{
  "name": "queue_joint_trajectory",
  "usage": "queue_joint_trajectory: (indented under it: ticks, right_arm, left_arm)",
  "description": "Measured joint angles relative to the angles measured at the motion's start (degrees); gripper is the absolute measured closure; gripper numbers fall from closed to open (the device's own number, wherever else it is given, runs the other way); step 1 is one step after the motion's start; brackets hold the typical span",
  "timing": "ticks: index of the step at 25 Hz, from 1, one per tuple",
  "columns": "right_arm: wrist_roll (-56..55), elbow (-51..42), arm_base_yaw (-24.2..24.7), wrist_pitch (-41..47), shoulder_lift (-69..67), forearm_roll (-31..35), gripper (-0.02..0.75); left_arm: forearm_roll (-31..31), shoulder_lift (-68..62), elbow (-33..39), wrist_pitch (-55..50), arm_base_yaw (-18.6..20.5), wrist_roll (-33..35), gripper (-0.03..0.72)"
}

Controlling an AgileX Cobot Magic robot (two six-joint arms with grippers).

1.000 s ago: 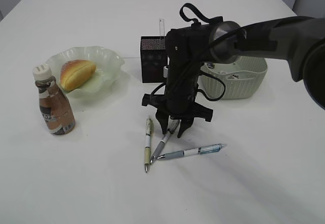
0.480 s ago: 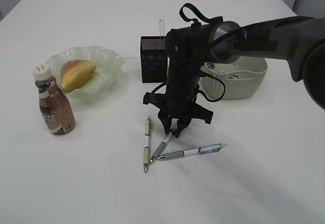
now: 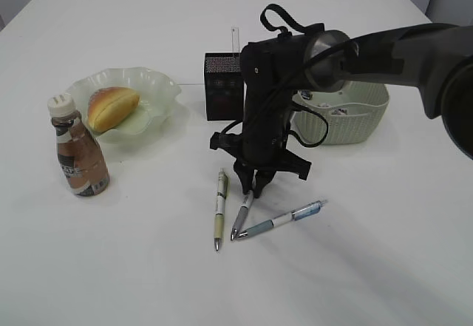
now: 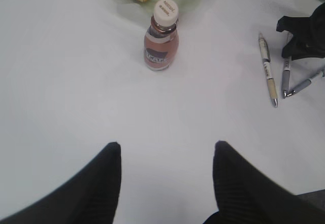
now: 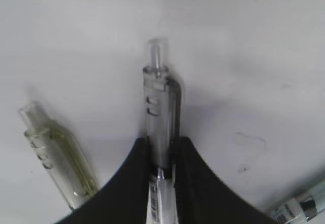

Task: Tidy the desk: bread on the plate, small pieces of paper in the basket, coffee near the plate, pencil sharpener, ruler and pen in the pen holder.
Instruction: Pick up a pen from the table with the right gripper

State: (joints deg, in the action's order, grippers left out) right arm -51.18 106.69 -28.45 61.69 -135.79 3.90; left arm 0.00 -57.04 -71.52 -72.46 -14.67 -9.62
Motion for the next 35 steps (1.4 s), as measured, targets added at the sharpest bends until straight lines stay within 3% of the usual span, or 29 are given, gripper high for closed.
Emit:
queue_joint_trajectory:
  ticks: [7, 18, 29, 35]
  right_arm:
    - [0.5, 1.4, 0.0, -1.2, -0.3, 0.0, 0.633]
    - [17.3, 4.2, 0.0, 5.9, -0.3, 0.0, 0.633]
    - [30.3, 18.2, 0.0, 8.3, -0.3, 0.4, 0.633]
    - [37.4, 19.7, 0.0, 8.5, 0.3, 1.9, 0.633]
  left_arm:
    - [0.0, 0.0, 0.0, 0.0, 0.0, 0.0, 0.272]
    - [0.0, 0.0, 0.0, 0.0, 0.0, 0.0, 0.272]
    - [0.0, 0.0, 0.0, 0.0, 0.0, 0.0, 0.272]
    - [0.0, 0.0, 0.0, 0.0, 0.0, 0.0, 0.272]
